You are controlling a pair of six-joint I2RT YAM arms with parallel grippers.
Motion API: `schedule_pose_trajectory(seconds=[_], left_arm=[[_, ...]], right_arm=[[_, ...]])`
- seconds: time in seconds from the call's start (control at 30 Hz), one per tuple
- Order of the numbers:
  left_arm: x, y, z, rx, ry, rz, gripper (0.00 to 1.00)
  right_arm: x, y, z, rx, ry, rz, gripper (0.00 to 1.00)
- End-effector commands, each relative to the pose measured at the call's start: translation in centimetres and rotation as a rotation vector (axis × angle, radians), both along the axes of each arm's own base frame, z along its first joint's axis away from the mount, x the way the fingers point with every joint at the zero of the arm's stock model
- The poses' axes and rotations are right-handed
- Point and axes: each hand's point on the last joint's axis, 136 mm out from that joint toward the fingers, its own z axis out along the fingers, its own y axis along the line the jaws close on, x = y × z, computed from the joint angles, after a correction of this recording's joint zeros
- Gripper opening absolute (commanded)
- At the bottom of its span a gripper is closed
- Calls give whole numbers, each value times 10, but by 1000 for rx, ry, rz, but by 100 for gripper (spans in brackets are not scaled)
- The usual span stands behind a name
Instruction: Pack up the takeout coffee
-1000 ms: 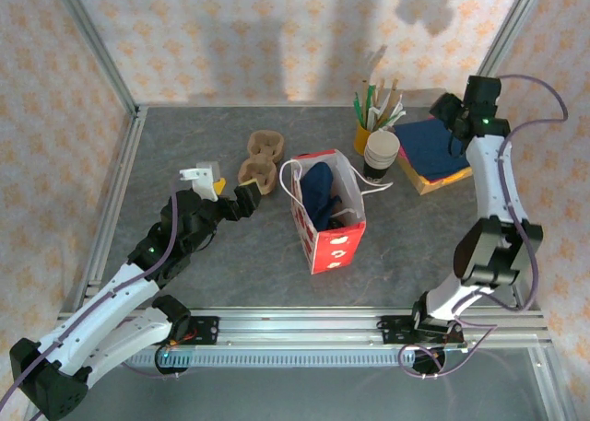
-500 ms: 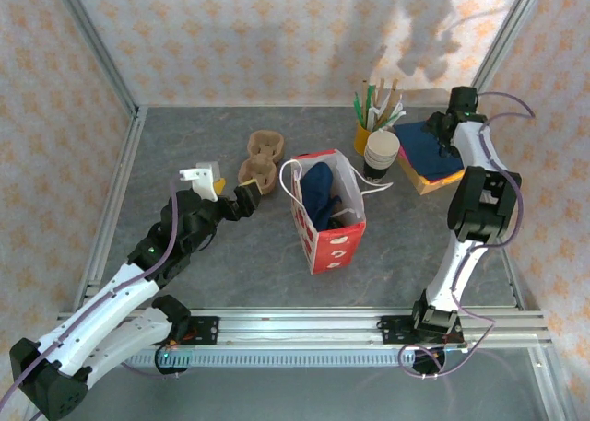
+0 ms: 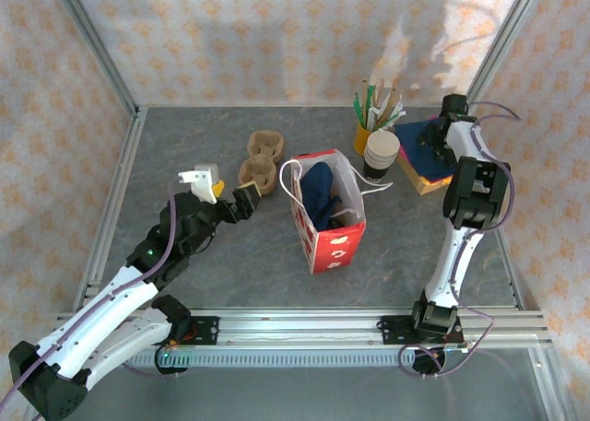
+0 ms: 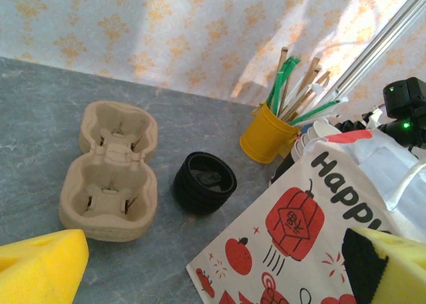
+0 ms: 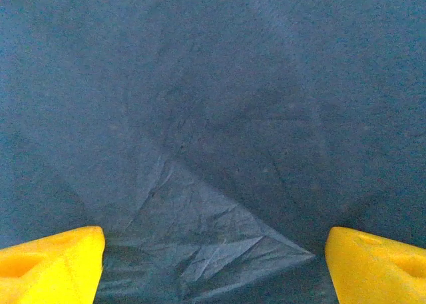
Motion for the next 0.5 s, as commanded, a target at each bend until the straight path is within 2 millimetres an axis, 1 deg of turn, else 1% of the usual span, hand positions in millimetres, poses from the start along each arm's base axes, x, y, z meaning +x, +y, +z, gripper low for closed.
schedule_pose_trajectory(seconds=[0.0,0.17,0.27,0.37,0.47], left_arm=[[1,5,1,-13,-3,22,99],[1,5,0,-11,-2,21,99],[1,4,1,-13,-4,19,99],[1,5,2,-12,-5,20,99],[1,5,1,-7,-2,22,99]], right_arm=[[-16,-4,-18,-32,99,-7,84],[-18,0,-29,-6,126,1,82],[-16,4,-28,14,122,11,76],[-14,8,-25,35,112,19,66],[-10,13,-16,58,83,31,59]])
